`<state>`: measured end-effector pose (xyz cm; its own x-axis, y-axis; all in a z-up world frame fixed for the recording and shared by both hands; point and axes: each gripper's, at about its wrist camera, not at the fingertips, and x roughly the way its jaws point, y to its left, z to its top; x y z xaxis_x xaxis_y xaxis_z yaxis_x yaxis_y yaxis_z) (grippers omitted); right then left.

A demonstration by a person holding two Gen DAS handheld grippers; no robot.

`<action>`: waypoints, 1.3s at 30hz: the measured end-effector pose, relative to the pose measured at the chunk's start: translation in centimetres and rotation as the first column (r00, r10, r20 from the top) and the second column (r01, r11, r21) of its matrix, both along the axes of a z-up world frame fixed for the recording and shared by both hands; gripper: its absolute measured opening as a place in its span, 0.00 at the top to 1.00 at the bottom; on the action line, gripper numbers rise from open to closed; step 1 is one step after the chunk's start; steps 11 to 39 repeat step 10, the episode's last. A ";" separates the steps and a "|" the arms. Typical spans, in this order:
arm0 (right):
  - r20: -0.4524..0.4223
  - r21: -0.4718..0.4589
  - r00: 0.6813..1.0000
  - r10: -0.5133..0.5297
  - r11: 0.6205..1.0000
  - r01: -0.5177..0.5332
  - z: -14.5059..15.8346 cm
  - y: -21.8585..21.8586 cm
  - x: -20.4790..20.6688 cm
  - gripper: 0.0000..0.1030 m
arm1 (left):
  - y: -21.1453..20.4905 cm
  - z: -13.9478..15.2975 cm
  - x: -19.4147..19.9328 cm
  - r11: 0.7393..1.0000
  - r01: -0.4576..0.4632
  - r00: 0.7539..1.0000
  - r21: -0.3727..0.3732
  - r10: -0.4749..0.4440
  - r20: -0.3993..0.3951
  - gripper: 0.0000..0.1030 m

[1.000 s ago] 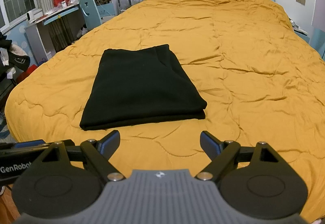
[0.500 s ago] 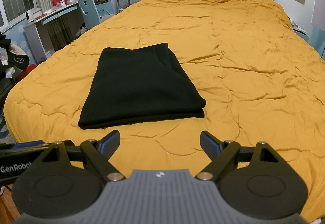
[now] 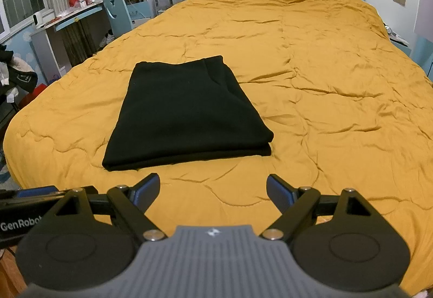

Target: Fold small clothes

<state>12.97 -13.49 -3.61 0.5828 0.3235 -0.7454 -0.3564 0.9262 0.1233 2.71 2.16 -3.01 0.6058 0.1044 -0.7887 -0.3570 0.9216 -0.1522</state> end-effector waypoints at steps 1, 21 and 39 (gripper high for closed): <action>0.000 0.000 1.000 0.000 1.000 0.000 0.0 0.0 0.0 0.21 | 0.0 0.0 0.0 1.000 0.000 1.000 0.001 0.000 -0.001 0.29; -0.002 0.000 1.000 -0.002 1.000 0.002 -0.1 0.0 0.1 0.21 | -0.6 0.0 0.0 0.999 0.005 1.000 0.033 -0.005 0.015 0.29; -0.002 0.000 1.000 -0.002 1.000 0.002 -0.1 0.0 0.1 0.21 | -0.6 0.0 0.0 0.999 0.005 1.000 0.033 -0.005 0.015 0.29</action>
